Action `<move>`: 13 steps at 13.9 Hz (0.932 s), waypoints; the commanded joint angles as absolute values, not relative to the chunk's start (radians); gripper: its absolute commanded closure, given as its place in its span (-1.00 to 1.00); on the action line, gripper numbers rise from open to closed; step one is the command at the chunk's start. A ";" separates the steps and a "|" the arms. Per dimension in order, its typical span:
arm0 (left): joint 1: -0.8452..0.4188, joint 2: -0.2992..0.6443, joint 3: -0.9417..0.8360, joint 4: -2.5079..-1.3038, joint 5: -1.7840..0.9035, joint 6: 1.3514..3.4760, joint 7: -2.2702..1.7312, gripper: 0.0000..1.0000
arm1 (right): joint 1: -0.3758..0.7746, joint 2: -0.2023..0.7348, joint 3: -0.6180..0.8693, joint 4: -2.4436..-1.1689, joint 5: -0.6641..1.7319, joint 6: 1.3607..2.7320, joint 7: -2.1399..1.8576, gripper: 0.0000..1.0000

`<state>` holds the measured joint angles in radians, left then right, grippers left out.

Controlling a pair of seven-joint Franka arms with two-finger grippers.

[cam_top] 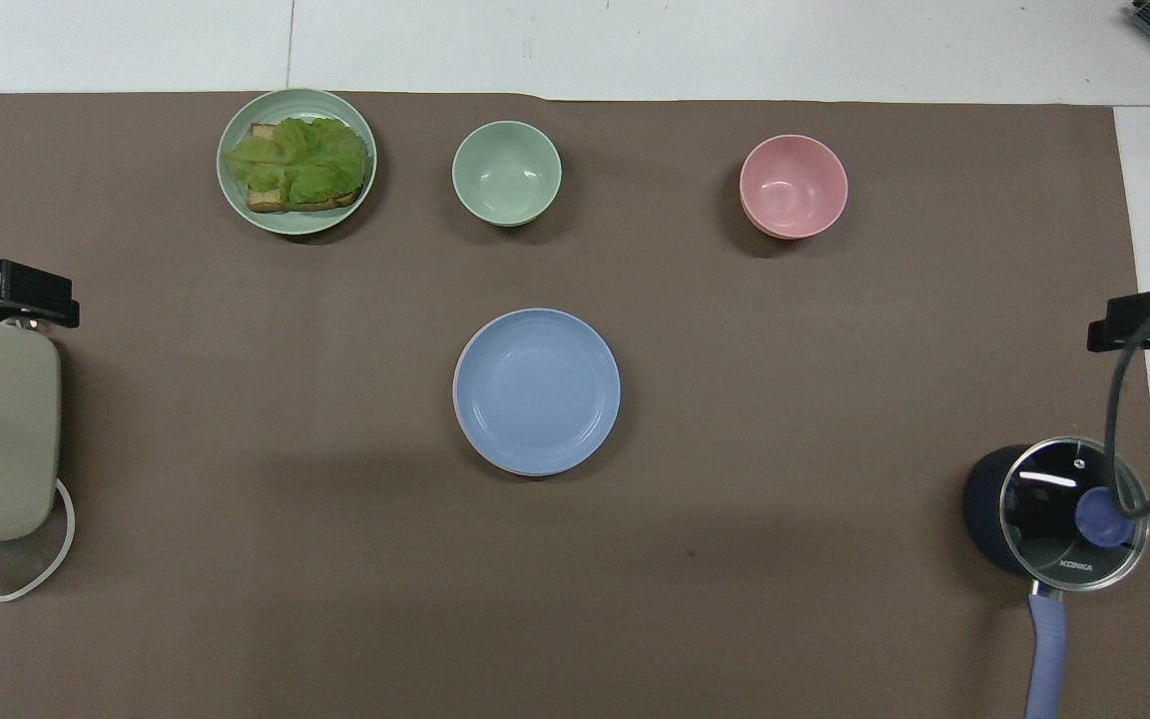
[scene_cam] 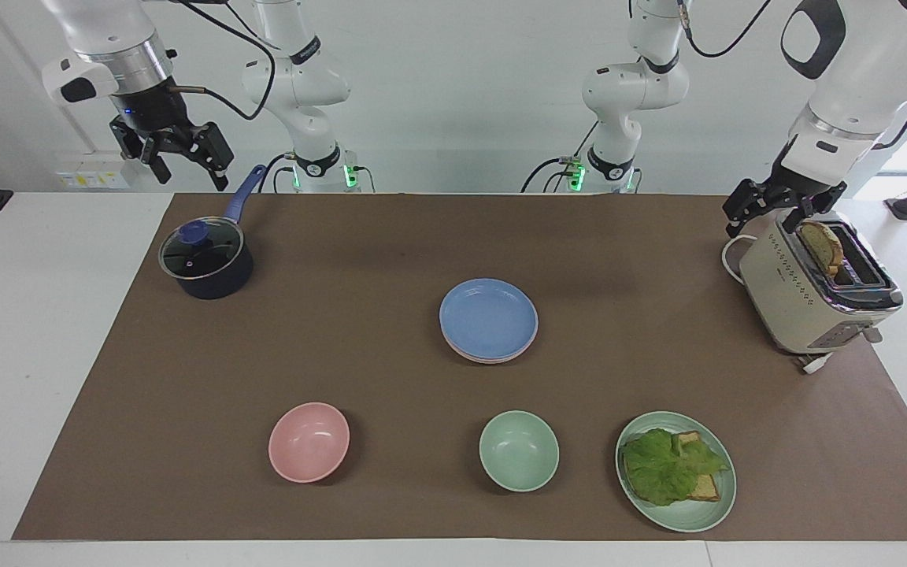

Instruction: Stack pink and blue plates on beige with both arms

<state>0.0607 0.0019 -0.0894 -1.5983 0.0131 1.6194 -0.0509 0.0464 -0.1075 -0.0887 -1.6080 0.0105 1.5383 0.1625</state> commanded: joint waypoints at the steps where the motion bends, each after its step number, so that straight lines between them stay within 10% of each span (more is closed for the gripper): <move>1: 0.067 -0.006 -0.094 -1.595 0.028 1.605 -0.048 -1.00 | 0.043 -0.129 -0.084 -1.647 -0.008 1.551 0.077 -1.00; 13: 0.067 -0.006 -0.094 -1.595 0.029 1.603 -0.048 -1.00 | 0.037 -0.129 -0.086 -1.652 -0.014 1.548 0.005 -1.00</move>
